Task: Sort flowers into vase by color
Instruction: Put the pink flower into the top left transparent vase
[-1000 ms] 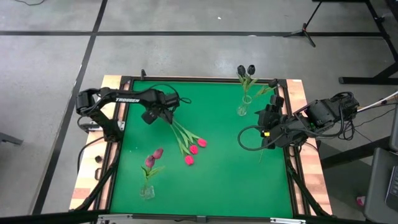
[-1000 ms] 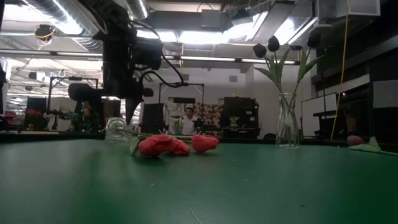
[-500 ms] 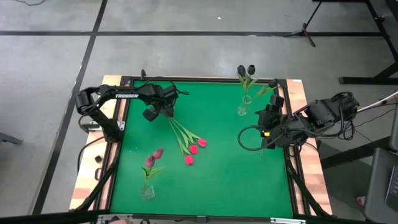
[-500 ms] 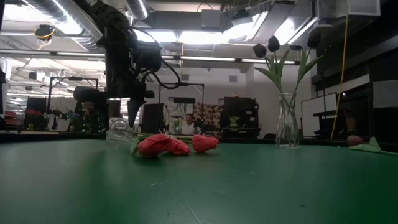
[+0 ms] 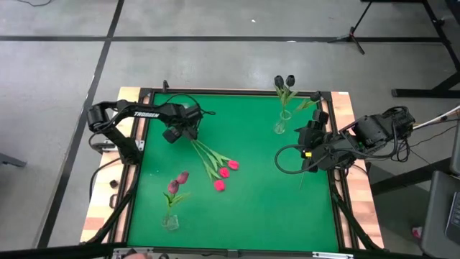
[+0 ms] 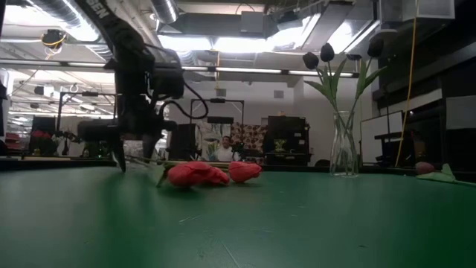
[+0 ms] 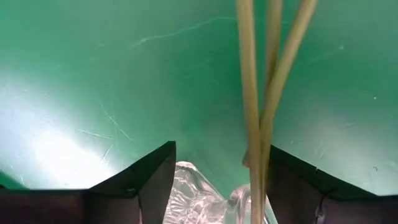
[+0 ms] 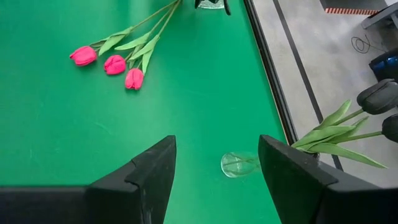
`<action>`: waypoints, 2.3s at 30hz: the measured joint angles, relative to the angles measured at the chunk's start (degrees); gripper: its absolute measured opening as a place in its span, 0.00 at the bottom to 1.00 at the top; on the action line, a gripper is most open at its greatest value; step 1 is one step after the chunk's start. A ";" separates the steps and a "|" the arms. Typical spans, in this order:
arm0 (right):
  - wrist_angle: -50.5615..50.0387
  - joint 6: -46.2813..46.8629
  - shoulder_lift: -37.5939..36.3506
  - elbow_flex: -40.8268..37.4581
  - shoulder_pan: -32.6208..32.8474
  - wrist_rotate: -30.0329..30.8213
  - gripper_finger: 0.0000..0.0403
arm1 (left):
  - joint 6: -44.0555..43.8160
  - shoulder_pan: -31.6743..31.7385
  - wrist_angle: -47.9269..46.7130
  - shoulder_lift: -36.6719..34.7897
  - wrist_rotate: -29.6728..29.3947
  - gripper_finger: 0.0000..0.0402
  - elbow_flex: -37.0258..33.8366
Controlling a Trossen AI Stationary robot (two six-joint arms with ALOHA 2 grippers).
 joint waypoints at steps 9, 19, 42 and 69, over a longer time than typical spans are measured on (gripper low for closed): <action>0.26 2.40 0.00 0.00 0.00 0.00 0.56 | -0.71 1.21 0.57 -0.11 -0.37 0.45 -0.72; 0.00 1.09 0.00 0.00 0.00 0.02 0.56 | -13.76 -6.07 0.15 0.04 -5.29 0.44 -0.77; -0.02 1.05 0.00 0.00 0.02 -1.65 0.56 | -51.08 -15.79 -14.14 0.07 -11.29 0.45 6.44; -0.02 0.76 0.00 0.00 0.02 -2.92 0.56 | -113.08 0.58 -26.12 0.04 -2.00 0.45 15.17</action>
